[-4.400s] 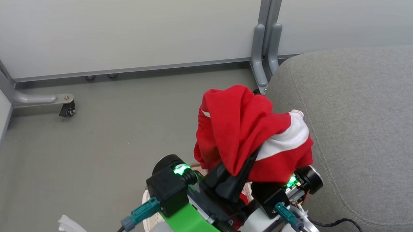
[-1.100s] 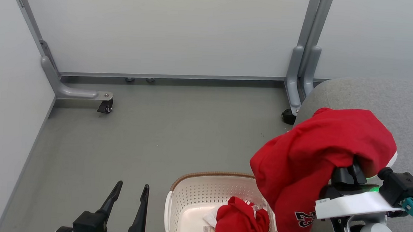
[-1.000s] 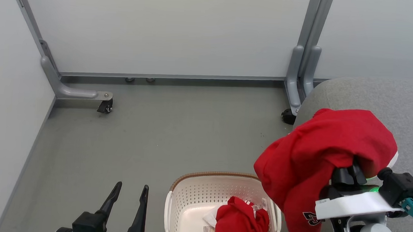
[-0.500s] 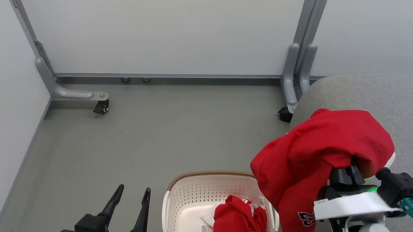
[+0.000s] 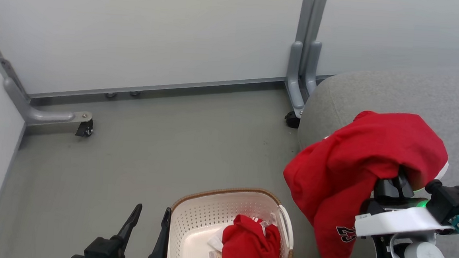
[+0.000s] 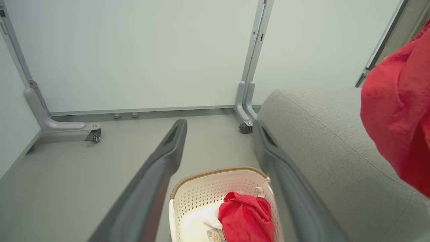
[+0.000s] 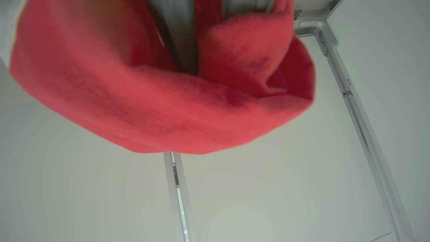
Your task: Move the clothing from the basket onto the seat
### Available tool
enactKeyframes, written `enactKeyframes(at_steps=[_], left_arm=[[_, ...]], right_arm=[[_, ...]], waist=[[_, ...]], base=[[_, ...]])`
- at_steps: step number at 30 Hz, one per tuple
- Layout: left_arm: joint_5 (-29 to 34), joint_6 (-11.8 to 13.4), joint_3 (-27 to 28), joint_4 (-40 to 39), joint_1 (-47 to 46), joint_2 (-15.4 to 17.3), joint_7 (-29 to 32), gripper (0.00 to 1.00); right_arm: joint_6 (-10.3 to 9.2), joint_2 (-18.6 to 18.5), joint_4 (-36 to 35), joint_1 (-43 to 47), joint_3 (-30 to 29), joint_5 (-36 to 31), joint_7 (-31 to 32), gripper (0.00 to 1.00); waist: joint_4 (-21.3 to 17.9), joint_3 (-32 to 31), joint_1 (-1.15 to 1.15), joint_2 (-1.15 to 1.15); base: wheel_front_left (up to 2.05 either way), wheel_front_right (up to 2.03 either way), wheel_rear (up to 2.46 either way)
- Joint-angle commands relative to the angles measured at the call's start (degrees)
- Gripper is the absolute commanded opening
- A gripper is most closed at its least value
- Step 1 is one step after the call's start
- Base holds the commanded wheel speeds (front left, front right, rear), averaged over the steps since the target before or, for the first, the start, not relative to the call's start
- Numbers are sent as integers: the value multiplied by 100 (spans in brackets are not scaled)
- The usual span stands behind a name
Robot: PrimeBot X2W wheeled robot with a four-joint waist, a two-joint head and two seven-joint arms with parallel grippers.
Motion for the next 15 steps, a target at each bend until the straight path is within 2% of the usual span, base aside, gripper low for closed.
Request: enactKeyframes(at_steps=[1,15], left_arm=[[-51,-16,15,-18,-47,4,-3,100],[-221,-10,-101,-97,-249,5,-3,100]], right_arm=[[0,-13,-28,-33,-29,-59,-18,0],[0,-12,-132,-53,-461,-293,-18,0]], waist=[[-403,75,0,0],[-1909,285,0,0]], base=[[0,0,0],[0,0,0]])
